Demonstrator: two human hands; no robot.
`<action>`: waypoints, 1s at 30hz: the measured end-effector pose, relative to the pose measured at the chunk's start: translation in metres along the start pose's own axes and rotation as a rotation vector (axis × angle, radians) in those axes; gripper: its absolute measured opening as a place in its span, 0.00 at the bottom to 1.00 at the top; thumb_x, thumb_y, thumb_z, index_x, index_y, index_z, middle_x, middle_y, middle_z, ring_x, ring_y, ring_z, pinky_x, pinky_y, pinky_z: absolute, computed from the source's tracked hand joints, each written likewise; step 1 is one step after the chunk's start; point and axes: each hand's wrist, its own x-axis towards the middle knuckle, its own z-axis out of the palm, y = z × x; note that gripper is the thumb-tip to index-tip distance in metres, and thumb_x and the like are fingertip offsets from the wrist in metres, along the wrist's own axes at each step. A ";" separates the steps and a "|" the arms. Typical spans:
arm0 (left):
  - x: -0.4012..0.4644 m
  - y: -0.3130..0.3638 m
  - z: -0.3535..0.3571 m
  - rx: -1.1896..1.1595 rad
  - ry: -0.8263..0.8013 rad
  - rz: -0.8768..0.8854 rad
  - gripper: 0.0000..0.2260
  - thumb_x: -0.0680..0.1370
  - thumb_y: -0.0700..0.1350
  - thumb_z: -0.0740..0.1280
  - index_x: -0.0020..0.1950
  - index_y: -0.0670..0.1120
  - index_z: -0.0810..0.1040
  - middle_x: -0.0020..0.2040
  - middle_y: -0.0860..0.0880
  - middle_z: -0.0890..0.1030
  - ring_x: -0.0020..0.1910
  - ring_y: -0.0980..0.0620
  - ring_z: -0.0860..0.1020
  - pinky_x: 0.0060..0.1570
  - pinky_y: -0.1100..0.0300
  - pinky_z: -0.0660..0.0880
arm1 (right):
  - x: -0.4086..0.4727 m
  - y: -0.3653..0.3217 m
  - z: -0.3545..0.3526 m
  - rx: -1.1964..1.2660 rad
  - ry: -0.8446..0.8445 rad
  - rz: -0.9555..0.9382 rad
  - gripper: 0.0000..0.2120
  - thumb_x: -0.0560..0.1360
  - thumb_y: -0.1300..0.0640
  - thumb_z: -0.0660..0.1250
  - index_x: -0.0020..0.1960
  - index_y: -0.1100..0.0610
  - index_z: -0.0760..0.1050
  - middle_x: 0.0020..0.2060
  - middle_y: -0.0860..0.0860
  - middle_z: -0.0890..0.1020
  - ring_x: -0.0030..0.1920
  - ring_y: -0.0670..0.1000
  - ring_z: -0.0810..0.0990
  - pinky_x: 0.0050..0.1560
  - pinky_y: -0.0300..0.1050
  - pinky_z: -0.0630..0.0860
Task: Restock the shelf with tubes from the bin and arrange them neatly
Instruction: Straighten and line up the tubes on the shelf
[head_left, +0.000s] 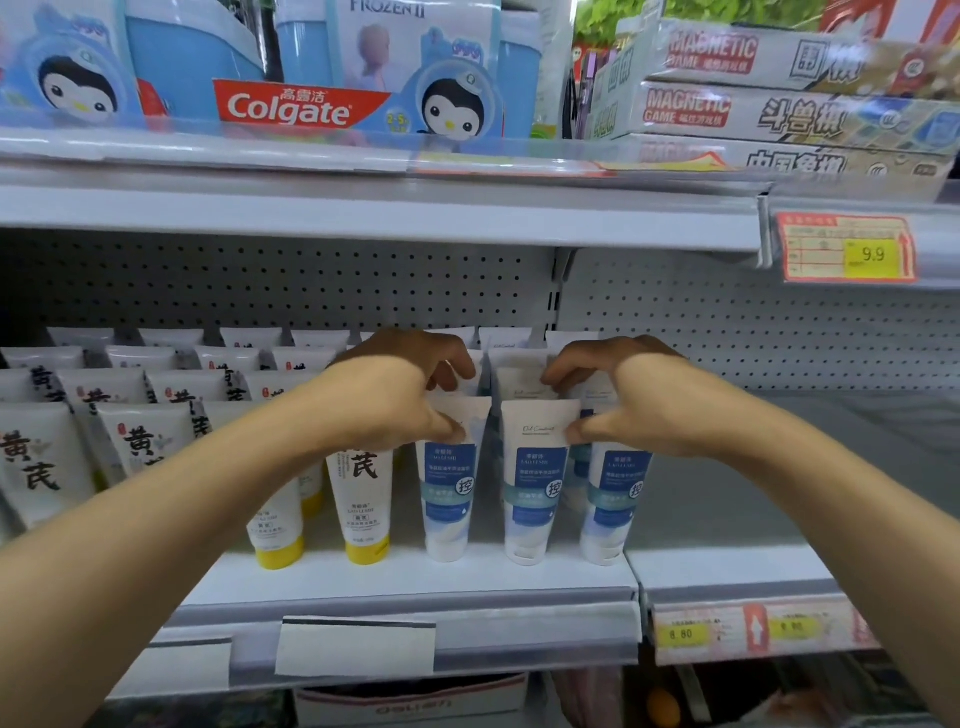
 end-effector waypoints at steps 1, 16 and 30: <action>-0.001 0.000 -0.001 -0.004 0.010 0.006 0.22 0.68 0.51 0.74 0.59 0.58 0.71 0.56 0.57 0.78 0.55 0.55 0.77 0.57 0.54 0.76 | -0.001 0.001 0.000 0.003 0.007 0.007 0.21 0.68 0.51 0.74 0.59 0.43 0.73 0.55 0.41 0.79 0.56 0.44 0.76 0.57 0.38 0.72; 0.034 -0.017 -0.015 0.050 0.077 0.020 0.12 0.77 0.46 0.65 0.60 0.49 0.75 0.59 0.52 0.79 0.54 0.55 0.77 0.53 0.66 0.70 | 0.041 0.008 0.001 0.005 0.071 0.009 0.12 0.76 0.56 0.65 0.59 0.50 0.74 0.57 0.46 0.78 0.55 0.46 0.76 0.54 0.36 0.67; 0.069 -0.034 0.003 0.112 -0.153 0.101 0.05 0.74 0.47 0.69 0.49 0.49 0.80 0.35 0.60 0.74 0.36 0.61 0.74 0.35 0.68 0.66 | 0.072 0.011 0.013 -0.057 -0.122 -0.160 0.05 0.71 0.57 0.72 0.37 0.50 0.78 0.38 0.46 0.83 0.40 0.47 0.80 0.43 0.42 0.77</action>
